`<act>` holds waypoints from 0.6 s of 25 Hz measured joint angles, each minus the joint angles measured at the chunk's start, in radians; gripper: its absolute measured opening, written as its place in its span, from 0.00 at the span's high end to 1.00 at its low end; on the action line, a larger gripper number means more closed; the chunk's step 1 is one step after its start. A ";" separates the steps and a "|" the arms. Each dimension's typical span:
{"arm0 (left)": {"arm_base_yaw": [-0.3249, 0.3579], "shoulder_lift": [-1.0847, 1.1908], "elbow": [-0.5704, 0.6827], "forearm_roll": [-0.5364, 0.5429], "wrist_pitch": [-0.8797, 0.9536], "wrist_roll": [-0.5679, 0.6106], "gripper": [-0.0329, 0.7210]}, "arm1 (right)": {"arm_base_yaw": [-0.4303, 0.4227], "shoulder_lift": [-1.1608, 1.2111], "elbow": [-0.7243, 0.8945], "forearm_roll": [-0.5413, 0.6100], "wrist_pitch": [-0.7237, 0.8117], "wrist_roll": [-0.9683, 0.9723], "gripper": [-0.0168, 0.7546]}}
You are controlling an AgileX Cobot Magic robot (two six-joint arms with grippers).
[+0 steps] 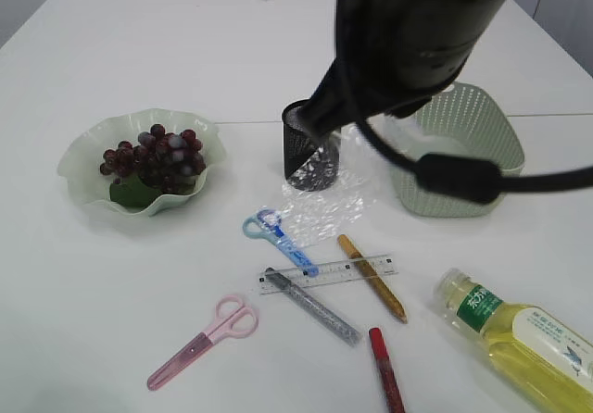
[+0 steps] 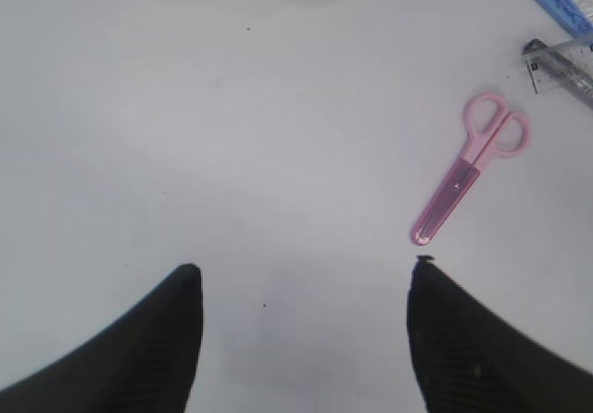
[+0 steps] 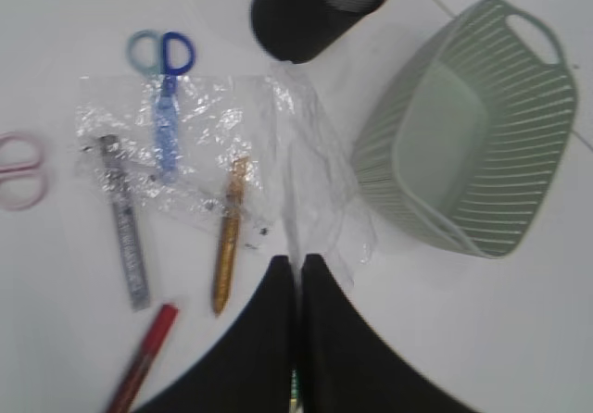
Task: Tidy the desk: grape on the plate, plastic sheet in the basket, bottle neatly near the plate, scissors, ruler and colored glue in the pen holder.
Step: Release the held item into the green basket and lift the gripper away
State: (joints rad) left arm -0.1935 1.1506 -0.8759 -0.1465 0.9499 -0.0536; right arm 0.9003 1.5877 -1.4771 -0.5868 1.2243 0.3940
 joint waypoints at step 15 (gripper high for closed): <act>0.000 0.000 0.000 -0.002 -0.002 0.000 0.29 | -0.480 -0.062 -0.016 0.024 -0.079 -0.115 1.00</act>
State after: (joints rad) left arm -0.1935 1.1506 -0.8759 -0.1480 0.9477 -0.0536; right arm 0.4207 1.5260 -1.4933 -0.5625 1.1454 0.2792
